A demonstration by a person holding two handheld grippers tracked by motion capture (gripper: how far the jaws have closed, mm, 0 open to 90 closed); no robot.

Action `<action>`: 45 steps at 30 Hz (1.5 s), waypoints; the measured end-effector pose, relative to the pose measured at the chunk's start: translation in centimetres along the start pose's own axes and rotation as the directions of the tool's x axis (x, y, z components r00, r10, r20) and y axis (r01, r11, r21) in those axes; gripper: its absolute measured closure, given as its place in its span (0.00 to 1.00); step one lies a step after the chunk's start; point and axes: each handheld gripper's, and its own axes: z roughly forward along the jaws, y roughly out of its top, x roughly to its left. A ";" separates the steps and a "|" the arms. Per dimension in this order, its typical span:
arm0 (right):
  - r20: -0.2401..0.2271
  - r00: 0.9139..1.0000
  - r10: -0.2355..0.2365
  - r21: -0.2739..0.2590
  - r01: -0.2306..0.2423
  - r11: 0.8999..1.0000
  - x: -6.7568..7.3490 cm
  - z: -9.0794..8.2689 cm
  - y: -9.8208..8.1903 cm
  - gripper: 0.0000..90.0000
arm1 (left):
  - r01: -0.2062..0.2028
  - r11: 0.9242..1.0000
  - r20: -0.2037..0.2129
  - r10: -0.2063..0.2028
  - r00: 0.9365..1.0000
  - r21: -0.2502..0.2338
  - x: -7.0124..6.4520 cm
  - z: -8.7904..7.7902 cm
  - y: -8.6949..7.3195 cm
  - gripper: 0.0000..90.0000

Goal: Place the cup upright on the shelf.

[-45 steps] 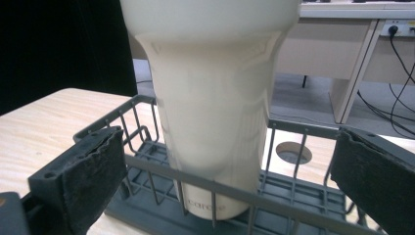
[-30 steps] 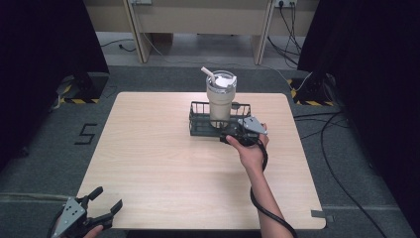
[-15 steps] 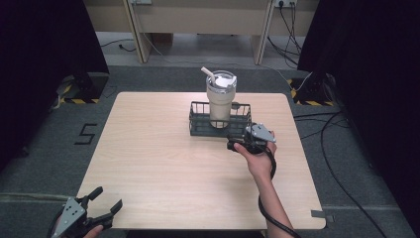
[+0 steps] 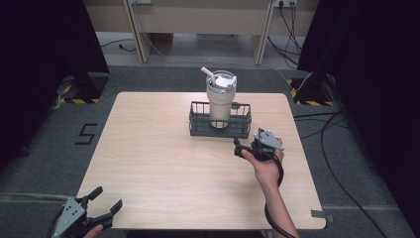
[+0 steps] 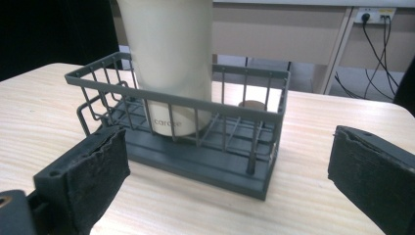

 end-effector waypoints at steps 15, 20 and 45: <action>0.022 1.000 0.005 0.000 -0.005 1.000 -1.0 -2.2 -1.4 0.03 | 0.002 1.000 -0.003 -0.002 1.000 -0.001 0.0 0.0 0.0 0.18; 0.033 0.999 0.006 0.004 -0.007 1.000 -1.4 -2.8 -1.8 0.03 | 0.003 1.000 -0.004 -0.003 1.000 -0.001 0.0 0.0 0.0 0.18; 0.101 0.994 0.035 0.031 -0.038 0.999 -4.0 -6.5 -5.3 0.05 | 0.002 1.000 -0.007 -0.002 1.000 -0.001 0.0 0.0 0.0 0.18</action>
